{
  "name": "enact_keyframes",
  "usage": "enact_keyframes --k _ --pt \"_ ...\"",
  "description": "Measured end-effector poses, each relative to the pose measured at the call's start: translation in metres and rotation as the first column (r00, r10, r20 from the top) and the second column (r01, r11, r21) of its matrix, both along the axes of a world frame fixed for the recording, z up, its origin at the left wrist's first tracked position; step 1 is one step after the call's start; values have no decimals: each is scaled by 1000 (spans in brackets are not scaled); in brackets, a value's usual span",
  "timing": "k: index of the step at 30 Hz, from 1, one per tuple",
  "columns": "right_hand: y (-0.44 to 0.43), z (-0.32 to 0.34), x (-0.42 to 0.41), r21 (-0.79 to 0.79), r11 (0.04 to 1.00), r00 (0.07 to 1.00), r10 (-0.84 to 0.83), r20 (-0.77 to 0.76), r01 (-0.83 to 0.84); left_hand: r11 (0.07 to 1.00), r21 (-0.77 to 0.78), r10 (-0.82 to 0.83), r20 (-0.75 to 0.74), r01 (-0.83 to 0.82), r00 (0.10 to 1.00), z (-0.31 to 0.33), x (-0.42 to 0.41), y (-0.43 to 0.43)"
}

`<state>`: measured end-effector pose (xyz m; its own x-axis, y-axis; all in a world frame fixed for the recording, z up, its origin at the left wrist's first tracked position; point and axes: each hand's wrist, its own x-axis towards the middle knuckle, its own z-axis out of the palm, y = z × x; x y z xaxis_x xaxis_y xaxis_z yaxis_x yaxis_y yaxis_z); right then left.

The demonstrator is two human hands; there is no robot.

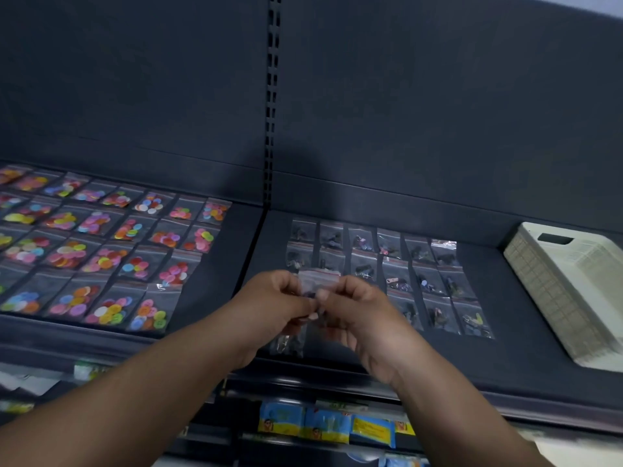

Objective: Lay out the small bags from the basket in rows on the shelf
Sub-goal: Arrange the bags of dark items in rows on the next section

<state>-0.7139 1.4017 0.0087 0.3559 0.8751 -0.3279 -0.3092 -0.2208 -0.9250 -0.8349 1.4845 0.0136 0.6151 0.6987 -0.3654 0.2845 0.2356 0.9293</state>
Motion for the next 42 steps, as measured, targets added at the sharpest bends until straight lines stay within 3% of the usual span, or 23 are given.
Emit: enact_keyframes --k 3,9,12,15,18,22,25,28,31,42 --pt "-3 -2 3 -20 1000 1000 5 -28 -5 999 -25 40 9 -40 999 -3 4 -1" --pt "-8 -7 14 -124 992 993 51 106 -38 999 8 37 -57 -36 998 -10 8 1" --pt "-9 -12 18 -227 973 973 86 214 -36 990 137 9 -152 13 988 -15 4 4" --pt "-10 -19 19 -340 940 929 140 341 -17 921 364 -29 -292 139 956 -22 -4 7" --pt "-12 -29 21 -385 923 817 226 530 -5 818 502 -72 -398 282 915 -31 -12 7" --pt "-17 -25 23 -497 866 557 386 735 56 673 627 -78 -469 393 880 -41 -16 6" --pt "-19 -22 19 -369 927 415 308 856 72 605 673 -101 -464 424 880 -44 -16 7" --pt "-17 -24 16 -227 972 342 232 911 -56 526 713 -135 -468 464 873 -44 -16 8" --pt "-16 -32 14 -252 943 251 303 919 -216 472 723 -164 -490 504 856 -44 -15 7" --pt "-27 -31 12 -343 928 260 370 892 -142 468 699 -220 -501 541 837 -46 -18 8"
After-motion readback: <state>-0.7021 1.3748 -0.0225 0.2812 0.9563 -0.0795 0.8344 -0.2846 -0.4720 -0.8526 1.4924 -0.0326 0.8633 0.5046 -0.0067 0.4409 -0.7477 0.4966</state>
